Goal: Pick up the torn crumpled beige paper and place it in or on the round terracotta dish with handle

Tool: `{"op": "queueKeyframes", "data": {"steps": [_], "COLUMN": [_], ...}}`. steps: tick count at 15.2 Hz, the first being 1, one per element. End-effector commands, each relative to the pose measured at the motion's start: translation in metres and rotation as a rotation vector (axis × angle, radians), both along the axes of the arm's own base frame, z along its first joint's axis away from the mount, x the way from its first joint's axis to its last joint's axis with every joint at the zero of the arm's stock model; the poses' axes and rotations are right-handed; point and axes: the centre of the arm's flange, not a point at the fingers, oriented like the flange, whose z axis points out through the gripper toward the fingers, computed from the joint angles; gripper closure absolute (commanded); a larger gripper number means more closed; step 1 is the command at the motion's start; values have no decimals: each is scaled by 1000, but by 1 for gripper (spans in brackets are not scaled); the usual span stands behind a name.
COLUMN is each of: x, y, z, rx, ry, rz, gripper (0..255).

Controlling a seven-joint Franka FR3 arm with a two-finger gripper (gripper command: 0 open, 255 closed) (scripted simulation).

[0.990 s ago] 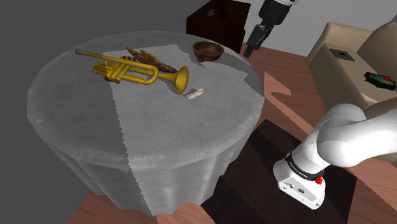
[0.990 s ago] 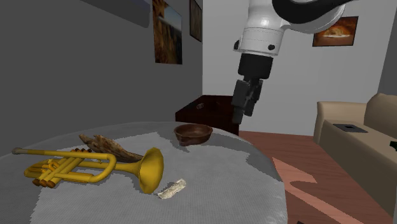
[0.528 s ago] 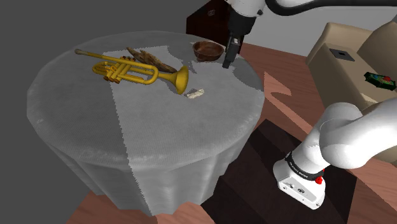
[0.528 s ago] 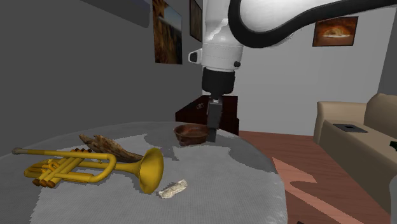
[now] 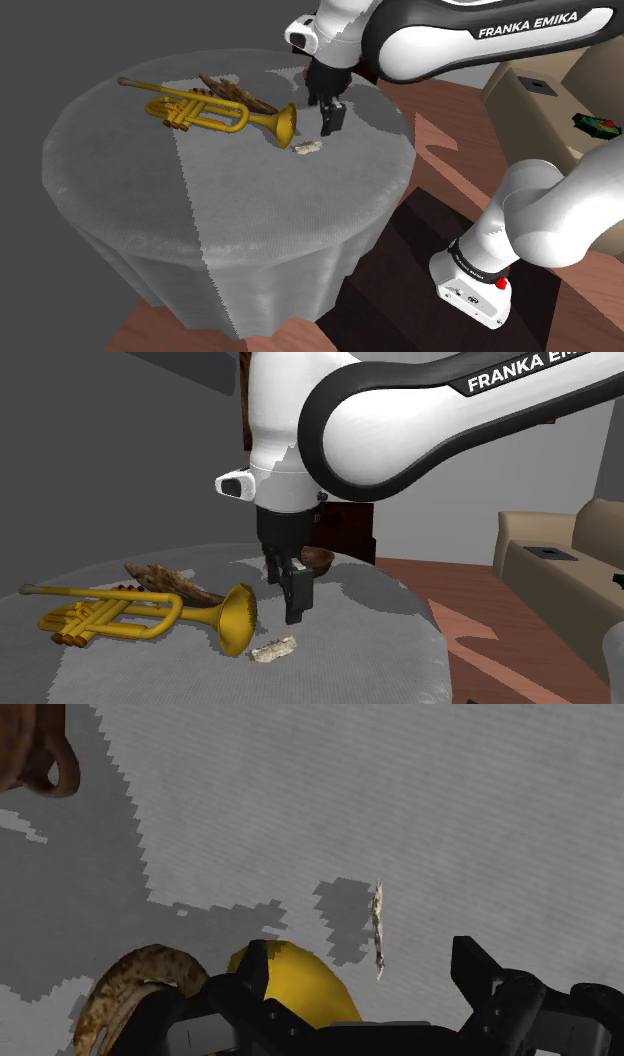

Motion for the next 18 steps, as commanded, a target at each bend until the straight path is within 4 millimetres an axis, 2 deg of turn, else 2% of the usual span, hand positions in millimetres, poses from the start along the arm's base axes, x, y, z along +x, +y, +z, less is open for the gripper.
{"op": "queueKeyframes", "data": {"steps": [1, 2, 10, 17, 18], "x": [-5, -7, 3, 3, 3], "y": [26, 34, 28, 28, 28], "z": [-18, -24, -62, -62, -62], "rx": [-47, -62, -62, -62, -62], "ry": [-1, -1, -1, -1, -1], "rz": [131, 172, 172, 172, 172], "gripper": [0, 0, 0, 0, 255]}}
